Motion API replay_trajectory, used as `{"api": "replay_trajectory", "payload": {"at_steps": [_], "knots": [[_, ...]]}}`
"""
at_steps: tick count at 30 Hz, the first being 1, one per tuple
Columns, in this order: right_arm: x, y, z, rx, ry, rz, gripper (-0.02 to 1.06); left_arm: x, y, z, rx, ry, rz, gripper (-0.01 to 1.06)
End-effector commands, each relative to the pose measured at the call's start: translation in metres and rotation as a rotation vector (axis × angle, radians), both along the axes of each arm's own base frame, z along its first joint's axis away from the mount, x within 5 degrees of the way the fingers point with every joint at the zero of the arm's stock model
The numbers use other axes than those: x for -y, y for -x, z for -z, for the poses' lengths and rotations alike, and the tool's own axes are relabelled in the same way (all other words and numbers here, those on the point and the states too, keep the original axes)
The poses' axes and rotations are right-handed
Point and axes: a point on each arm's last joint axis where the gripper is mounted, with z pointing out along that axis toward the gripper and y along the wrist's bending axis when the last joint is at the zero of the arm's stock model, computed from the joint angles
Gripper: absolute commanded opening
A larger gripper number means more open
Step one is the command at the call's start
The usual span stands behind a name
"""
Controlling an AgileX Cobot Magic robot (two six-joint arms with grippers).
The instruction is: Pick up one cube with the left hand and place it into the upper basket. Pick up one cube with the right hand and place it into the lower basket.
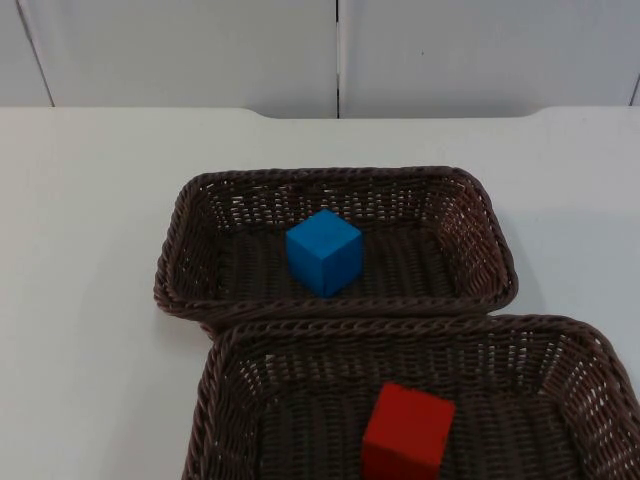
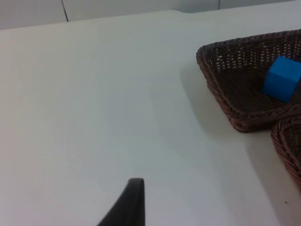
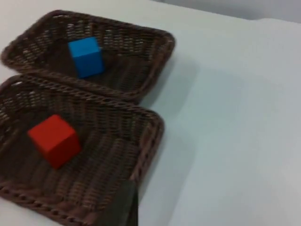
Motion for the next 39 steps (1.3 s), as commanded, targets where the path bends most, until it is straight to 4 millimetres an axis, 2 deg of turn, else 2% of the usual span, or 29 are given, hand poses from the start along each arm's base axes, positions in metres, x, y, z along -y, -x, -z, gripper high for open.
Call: {"api": "replay_trajectory", "payload": {"at_steps": [1, 18, 39], "knots": [[-0.0006, 0.0001, -0.0002, 0.014, 0.001, 0.032, 1.05, -0.0004, 0.0001, 0.0014, -0.002, -0.007, -0.004, 1.05], [-0.0021, 0.0015, -0.0002, 0.014, 0.002, 0.278, 1.05, -0.0004, 0.0001, 0.0014, -0.002, -0.007, -0.004, 1.05], [-0.0029, 0.002, -0.0002, 0.014, 0.002, 0.38, 1.05, -0.0004, 0.0001, 0.0014, -0.002, -0.007, -0.004, 1.05]]}}
